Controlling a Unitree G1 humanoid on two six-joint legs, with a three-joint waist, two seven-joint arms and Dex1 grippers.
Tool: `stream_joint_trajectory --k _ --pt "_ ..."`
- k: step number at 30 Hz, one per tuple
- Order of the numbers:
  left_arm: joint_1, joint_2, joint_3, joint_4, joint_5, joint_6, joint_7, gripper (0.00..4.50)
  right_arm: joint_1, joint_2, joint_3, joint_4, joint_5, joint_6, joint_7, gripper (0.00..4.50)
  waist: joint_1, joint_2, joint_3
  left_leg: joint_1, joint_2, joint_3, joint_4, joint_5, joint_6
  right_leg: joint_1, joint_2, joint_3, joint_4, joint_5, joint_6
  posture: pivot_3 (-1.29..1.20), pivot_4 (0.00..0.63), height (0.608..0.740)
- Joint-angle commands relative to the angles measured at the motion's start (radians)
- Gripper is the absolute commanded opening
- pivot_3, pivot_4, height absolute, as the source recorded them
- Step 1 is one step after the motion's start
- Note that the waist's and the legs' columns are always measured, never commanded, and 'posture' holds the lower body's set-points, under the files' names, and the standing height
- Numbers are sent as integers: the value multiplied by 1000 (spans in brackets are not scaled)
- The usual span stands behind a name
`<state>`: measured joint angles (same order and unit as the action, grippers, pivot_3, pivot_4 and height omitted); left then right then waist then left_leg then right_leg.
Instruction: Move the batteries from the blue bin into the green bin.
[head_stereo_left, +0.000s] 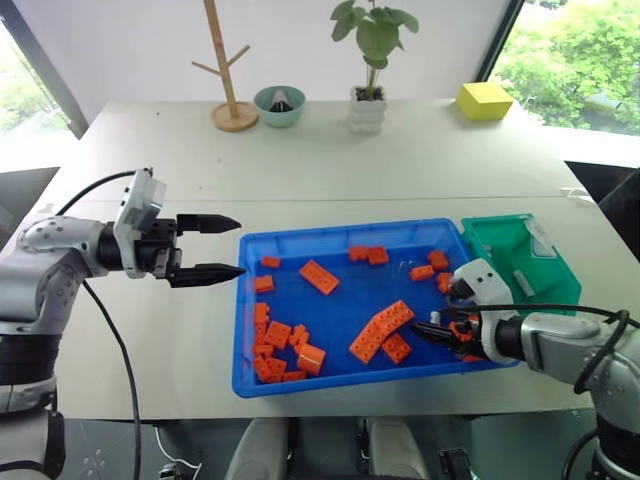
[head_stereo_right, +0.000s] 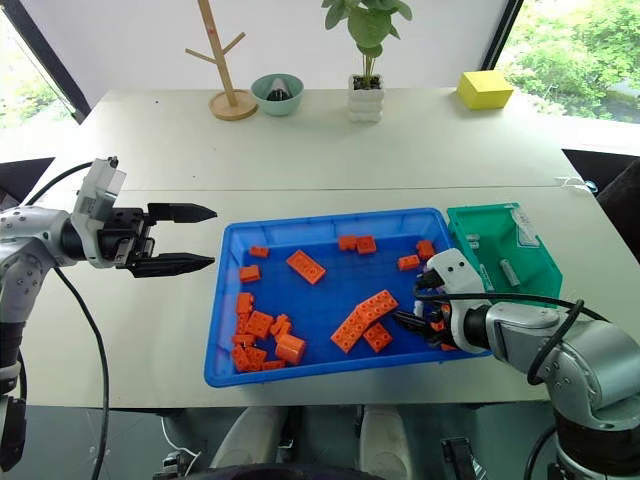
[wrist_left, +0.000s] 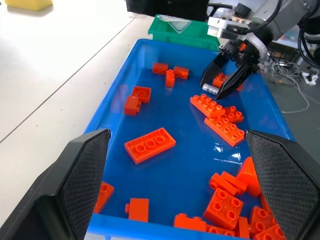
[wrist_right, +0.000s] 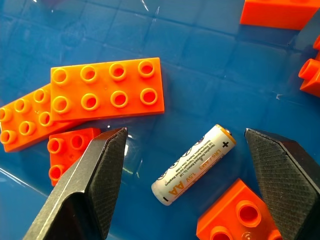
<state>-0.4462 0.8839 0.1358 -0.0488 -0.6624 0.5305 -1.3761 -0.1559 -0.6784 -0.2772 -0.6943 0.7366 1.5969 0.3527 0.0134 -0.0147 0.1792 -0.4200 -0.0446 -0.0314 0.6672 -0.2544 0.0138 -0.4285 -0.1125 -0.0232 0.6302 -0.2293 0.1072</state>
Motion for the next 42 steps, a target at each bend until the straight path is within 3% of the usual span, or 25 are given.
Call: stream_joint_trajectory --k 1,2,8,9,20,24,27,32,36,42 --pt "-21 10 25 -6 -2 -20 -4 4500 0 -5 18 -12 -13 0 0 3309 0 0 0 0 0 0 0 0 0 0 0 0 0 0 0 0 150 702" --pt "-22 9 24 -5 -1 -22 -4 4500 0 -6 31 -14 -16 -8 1 3058 -1 0 0 0 0 0 0 0 0 0 0 0 0 0 0 0 150 702" --pt "-21 5 22 -3 0 -31 1 4500 -24 4 71 -12 -28 -26 -4 30 -1 0 0 0 0 0 0 0 0 0 0 0 0 0 0 0 150 702" --pt "-21 4 22 -3 0 -32 2 4500 -29 5 74 -7 -30 -29 -4 22 -1 0 0 0 0 0 1 0 0 0 0 0 -1 0 0 0 150 702" --pt "-26 -6 20 5 3 -40 8 4500 -145 -18 104 29 -37 -70 19 22 -3 0 0 0 0 0 0 0 0 0 0 0 0 0 0 0 150 702" --pt "-23 -9 20 3 3 -41 10 4500 -291 -38 17 96 -13 -40 52 22 -4 0 0 0 0 0 0 0 0 0 0 0 0 0 0 0 150 702" --pt "-21 -12 18 1 5 -43 11 4500 -404 -142 -33 203 -37 -60 85 22 -3 2 2 0 0 0 0 0 0 -1 0 0 0 0 0 0 150 702" --pt "-24 -15 16 6 6 -46 7 4500 -383 -364 -45 397 -135 -228 159 22 1 1 1 -2 0 -1 -1 0 0 -1 0 -3 -2 0 1 0 150 702" --pt "-32 -16 11 17 11 -49 1 4500 -313 -384 -65 484 -160 -293 187 22 -9 1 1 -2 0 0 -1 0 0 -1 -1 -2 -1 1 1 0 150 702" --pt "-53 -20 2 36 21 -50 -8 4500 -272 -312 -113 508 -168 -365 179 3072 -19 3 2 -1 1 0 -1 0 0 -1 0 -2 0 1 1 0 150 702"
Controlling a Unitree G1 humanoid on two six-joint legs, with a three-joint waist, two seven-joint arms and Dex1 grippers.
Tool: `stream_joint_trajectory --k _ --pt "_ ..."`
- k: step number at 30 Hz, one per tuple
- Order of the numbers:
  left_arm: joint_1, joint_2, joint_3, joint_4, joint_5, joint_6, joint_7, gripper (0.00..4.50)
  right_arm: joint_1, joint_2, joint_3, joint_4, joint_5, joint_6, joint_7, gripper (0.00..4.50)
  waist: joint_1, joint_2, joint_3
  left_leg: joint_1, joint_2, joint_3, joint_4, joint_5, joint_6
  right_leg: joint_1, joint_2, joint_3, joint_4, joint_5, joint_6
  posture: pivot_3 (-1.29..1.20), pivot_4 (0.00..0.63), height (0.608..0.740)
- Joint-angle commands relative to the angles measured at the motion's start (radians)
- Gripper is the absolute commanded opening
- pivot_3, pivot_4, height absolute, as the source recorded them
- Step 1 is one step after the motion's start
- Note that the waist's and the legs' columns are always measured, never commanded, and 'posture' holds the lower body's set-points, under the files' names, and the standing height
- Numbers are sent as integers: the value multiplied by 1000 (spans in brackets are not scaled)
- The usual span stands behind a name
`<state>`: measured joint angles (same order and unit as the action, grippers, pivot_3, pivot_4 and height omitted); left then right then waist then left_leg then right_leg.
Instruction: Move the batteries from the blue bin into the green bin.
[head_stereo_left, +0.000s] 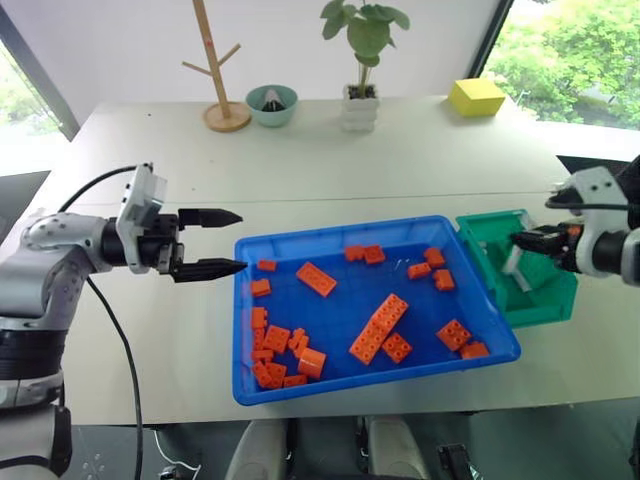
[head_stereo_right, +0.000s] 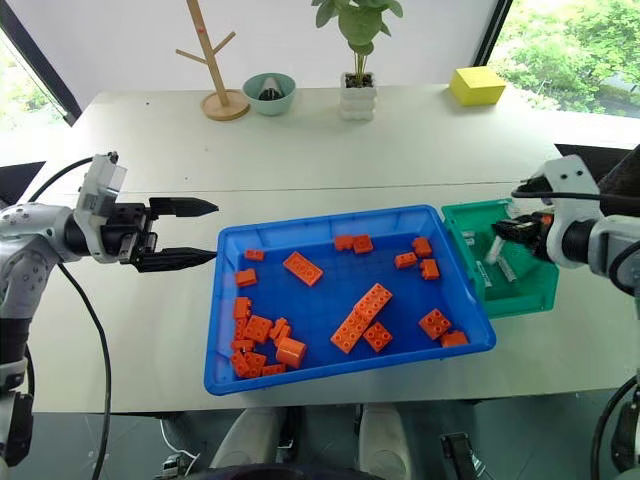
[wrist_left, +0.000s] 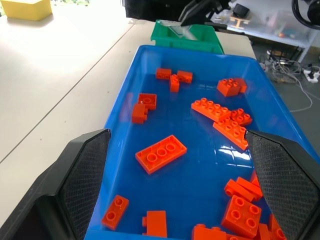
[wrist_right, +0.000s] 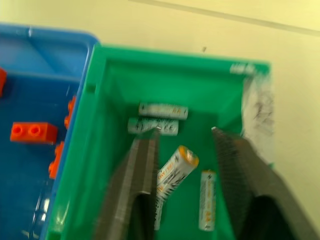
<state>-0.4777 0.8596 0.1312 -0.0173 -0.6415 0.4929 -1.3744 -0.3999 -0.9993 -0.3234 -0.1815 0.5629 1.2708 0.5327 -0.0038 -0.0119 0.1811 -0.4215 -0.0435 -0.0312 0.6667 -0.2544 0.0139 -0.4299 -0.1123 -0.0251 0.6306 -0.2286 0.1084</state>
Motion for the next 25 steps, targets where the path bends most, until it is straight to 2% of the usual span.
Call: stream_joint_trajectory --k 1,4,6,10,14,20,25 --pt "-25 4 5 8 3 -14 -12 4500 -33 11 -83 1 12 -48 8 3497 -4 0 0 0 0 0 0 0 0 0 0 0 0 0 0 0 150 702" --pt "-33 4 2 18 8 -16 -17 4500 -26 -16 -117 9 23 -84 58 3497 -6 0 0 0 0 0 0 0 0 0 0 0 0 0 0 0 150 702" --pt "-36 6 3 25 9 -14 -22 4500 14 -66 -151 11 40 -129 154 3497 -4 1 0 0 0 0 0 0 0 0 0 0 0 0 0 0 150 702" --pt "-31 24 10 39 17 -15 -42 4500 262 -167 -289 23 12 -377 494 3497 12 0 0 0 0 0 0 0 0 0 1 -1 -1 0 1 0 150 702" --pt "-37 37 19 60 22 -14 -53 4500 452 -177 -391 88 -50 -641 724 3497 15 0 0 1 0 1 1 0 0 2 1 -1 -1 0 1 0 150 702" --pt "-41 46 21 74 23 -10 -56 4500 458 -183 -429 231 -61 -792 819 3497 8 0 0 7 1 2 1 0 0 5 0 1 0 -1 -1 0 150 702" --pt "-48 51 23 84 30 -16 -56 4500 470 -165 -422 233 -67 -823 823 3497 10 1 1 7 1 2 0 0 0 5 -1 1 0 -1 -1 0 150 702"
